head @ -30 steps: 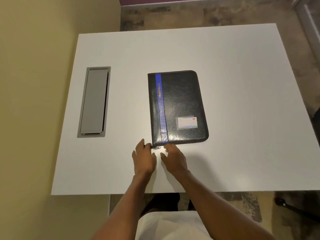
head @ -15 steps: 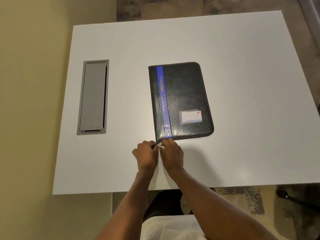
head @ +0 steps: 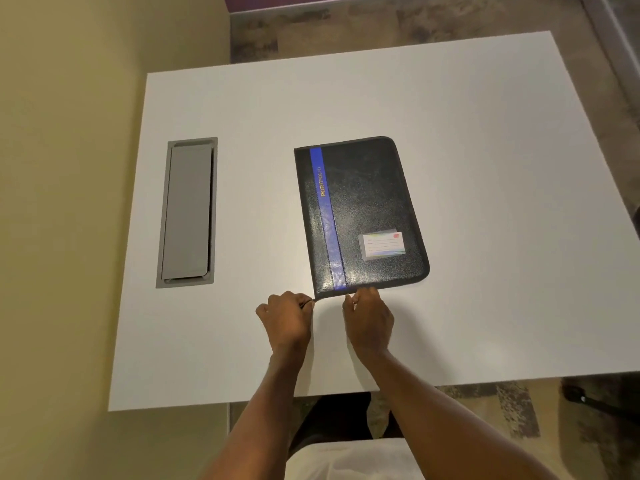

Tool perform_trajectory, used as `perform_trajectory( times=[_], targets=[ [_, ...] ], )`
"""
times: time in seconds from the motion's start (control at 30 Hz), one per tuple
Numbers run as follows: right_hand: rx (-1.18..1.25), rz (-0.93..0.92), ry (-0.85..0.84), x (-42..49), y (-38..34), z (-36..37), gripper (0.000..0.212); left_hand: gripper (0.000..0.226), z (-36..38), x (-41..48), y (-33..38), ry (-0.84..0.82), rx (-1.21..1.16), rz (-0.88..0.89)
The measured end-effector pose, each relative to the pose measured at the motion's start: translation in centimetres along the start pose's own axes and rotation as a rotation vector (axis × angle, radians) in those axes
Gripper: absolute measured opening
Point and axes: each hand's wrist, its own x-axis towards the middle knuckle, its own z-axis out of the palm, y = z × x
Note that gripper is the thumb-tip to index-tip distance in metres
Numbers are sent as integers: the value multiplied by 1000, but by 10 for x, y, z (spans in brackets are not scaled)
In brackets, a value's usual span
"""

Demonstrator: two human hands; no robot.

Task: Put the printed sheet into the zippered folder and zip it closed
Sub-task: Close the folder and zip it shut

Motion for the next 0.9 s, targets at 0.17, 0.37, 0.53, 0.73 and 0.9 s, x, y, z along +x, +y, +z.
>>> perform_trajectory(
  times=[0.17, 0.37, 0.53, 0.73, 0.9],
  targets=[
    [26, 66, 76, 17, 44, -25, 19, 29, 0, 1, -2, 9, -22, 12],
    [-24, -14, 153, 42, 79, -58, 18, 25, 0, 1, -1, 31, 39, 52],
    [-2, 15, 90, 50, 95, -66, 18, 24, 0, 0, 6, 5, 143, 96],
    [250, 191, 58, 47, 89, -55, 16, 50, -4, -10, 44, 109, 64, 346],
    [305, 186, 43, 48, 90, -55, 9, 111, 17, 16, 139, -199, 304, 885]
  ],
)
